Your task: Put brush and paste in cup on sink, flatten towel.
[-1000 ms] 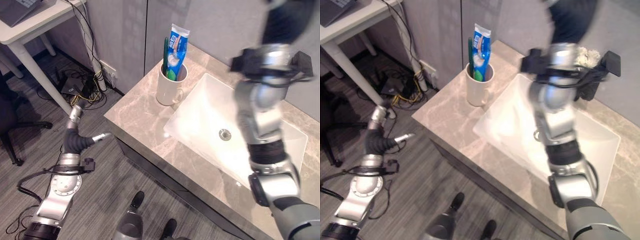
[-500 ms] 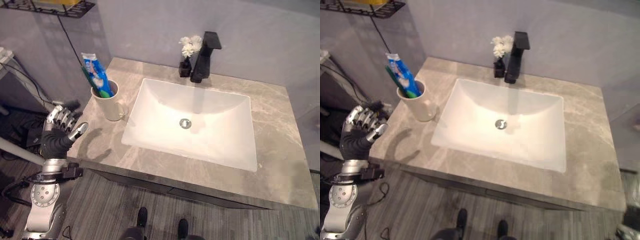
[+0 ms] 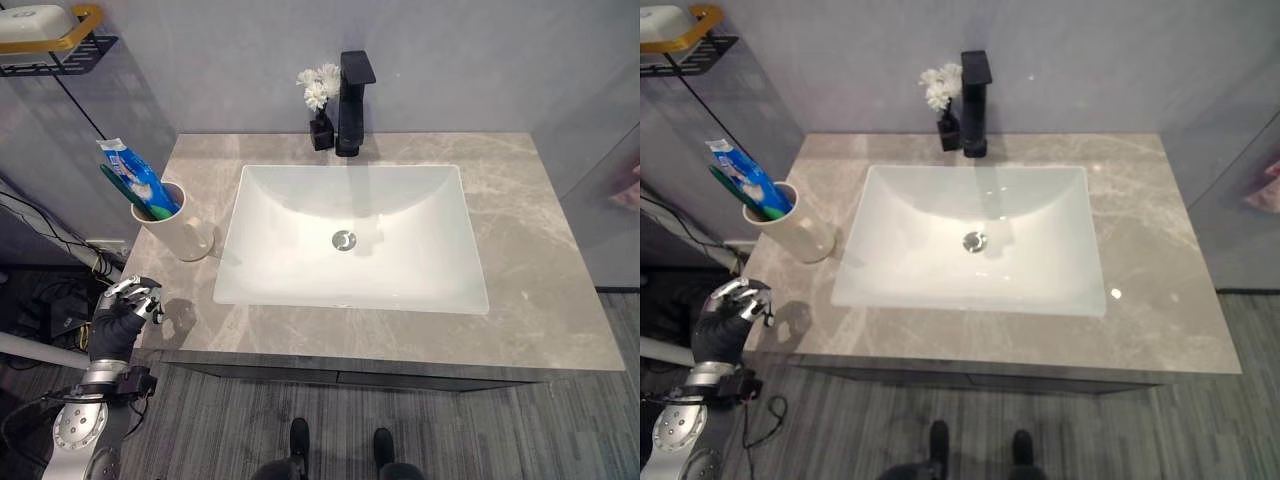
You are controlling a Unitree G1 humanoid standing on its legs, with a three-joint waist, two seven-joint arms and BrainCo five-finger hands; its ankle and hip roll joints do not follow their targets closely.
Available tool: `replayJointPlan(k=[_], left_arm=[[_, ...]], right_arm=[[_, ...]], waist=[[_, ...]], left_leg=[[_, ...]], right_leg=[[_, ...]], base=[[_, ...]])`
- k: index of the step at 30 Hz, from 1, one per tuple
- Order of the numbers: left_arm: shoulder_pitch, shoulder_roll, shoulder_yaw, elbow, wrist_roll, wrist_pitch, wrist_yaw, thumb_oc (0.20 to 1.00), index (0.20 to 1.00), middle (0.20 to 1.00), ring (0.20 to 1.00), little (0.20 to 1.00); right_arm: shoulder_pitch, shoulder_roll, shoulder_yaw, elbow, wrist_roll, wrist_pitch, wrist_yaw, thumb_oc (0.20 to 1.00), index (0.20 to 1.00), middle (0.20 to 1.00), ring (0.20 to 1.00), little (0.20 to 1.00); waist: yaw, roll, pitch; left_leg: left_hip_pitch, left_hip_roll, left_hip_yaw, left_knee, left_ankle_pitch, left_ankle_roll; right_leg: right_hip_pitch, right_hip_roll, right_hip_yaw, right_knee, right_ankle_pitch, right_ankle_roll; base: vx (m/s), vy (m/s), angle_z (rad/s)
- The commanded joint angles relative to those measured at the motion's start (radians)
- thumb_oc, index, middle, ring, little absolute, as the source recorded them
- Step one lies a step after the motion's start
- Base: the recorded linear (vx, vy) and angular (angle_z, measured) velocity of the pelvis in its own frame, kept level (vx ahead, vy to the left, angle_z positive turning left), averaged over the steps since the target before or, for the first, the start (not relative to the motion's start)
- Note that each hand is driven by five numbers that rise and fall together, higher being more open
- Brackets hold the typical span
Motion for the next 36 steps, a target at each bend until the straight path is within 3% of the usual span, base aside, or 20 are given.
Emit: replayJointPlan(k=[1,2,13,24,36], left_arm=[[-0.059,0.039,0.032,0.023,-0.028,-0.017,-0.029,0.200,0.200,0.200,0.200,0.200],[-0.061,0.052,0.031,0.020,-0.027,-0.015,-0.034,0.200,0.200,0.200,0.200,0.200],[-0.113,0.053,0.025,0.055,-0.002,-0.009,0.004,0.200,0.200,0.200,0.200,0.200],[-0.247,0.098,0.004,0.159,0.039,-0.030,0.049,0.200,0.200,0.200,0.200,0.200],[-0.394,0.143,-0.005,0.243,0.048,-0.055,0.118,0.200,0.200,0.200,0.200,0.200]], right_arm=[[-0.077,0.035,0.190,-0.005,-0.186,0.032,0.120,1.000,1.000,1.000,1.000,1.000],[-0.084,0.030,0.258,-0.005,-0.256,0.047,0.150,1.000,1.000,1.000,1.000,1.000],[-0.109,0.042,0.312,-0.158,-0.262,0.053,0.139,1.000,1.000,1.000,1.000,1.000],[-0.130,0.061,0.417,-0.347,-0.320,0.035,0.152,1.000,1.000,1.000,1.000,1.000],[-0.149,0.092,0.435,-0.340,-0.303,0.024,0.130,1.000,1.000,1.000,1.000,1.000]], waist=[[0.023,0.007,0.038],[0.029,0.010,0.042],[0.047,0.026,0.063],[0.028,0.021,0.108],[0.004,0.017,0.128]], left_leg=[[-0.002,0.029,-0.003,0.005,-0.013,-0.029],[-0.007,0.028,-0.006,0.005,-0.010,-0.030],[-0.046,0.019,-0.016,0.005,-0.006,-0.030],[-0.073,0.023,-0.001,0.005,-0.010,-0.033],[-0.081,0.031,0.007,0.005,-0.016,-0.035]], right_leg=[[-0.033,-0.048,-0.029,0.010,0.074,0.053],[-0.038,-0.048,-0.030,0.011,0.075,0.052],[-0.065,-0.057,-0.046,0.008,0.072,0.056],[-0.100,-0.055,-0.029,0.011,0.078,0.058],[-0.122,-0.050,-0.019,0.025,0.072,0.059]], base=[[0.02,-0.056,-0.04],[0.02,-0.038,-0.02],[0.04,-0.021,0.02],[0.02,-0.006,0.00],[0.01,-0.002,-0.02]])
